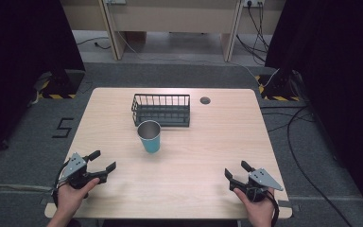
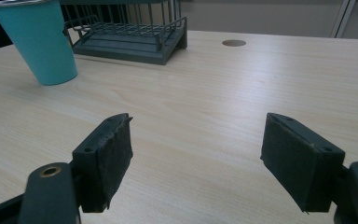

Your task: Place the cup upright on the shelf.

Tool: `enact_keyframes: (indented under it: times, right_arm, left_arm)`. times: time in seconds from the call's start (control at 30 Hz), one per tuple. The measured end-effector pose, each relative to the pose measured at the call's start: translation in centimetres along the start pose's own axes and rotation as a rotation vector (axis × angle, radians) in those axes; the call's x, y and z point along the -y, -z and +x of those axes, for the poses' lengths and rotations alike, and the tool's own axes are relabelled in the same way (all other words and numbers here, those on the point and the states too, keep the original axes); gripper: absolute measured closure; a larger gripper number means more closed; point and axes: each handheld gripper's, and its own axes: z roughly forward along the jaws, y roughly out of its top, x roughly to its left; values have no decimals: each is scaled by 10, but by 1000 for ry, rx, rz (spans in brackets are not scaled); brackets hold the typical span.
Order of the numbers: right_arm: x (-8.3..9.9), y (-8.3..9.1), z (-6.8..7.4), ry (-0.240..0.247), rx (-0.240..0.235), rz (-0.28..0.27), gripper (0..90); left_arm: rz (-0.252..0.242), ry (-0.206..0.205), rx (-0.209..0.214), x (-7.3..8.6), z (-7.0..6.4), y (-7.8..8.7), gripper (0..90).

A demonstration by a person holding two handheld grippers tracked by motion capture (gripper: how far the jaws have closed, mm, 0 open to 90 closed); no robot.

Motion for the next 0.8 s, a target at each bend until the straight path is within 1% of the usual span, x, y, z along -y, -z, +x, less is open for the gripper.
enact_keyframes:
  times: [0.07, 0.23, 0.3, 0.33, 0.47, 0.57, 0.6, 0.63, 0.8]
  right_arm:
    - [1, 0, 0, -7, -1, 3, 252]
    - [1, 0, 0, -8, 3, 5, 252]
    - [0, 1, 1, -16, 0, -5, 252]
    - [-1, 1, 0, -15, 5, -12, 252]
    - [-2, 0, -1, -17, 12, -16, 250]
    - [-1, 0, -2, -12, 19, -14, 249]
    - [-1, 0, -2, -18, 16, -14, 250]
    - [-1, 0, -2, -18, 16, -14, 250]
    - [0, -1, -3, -19, 17, -8, 248]
  left_arm:
    - [6, -12, -10, 0, 0, 0, 158]
    - [24, -10, -18, 0, -1, -2, 145]
    - [21, -3, -13, -1, -1, -4, 145]
    - [28, -14, -8, -3, -2, -6, 144]
    - [20, -20, 8, -9, -4, -12, 145]
    - [7, -3, 7, -15, -6, -17, 145]
    - [7, -17, 11, -18, -7, -21, 145]
    - [7, -17, 11, -18, -7, -21, 145]
    - [3, -35, 29, -25, -10, -31, 145]
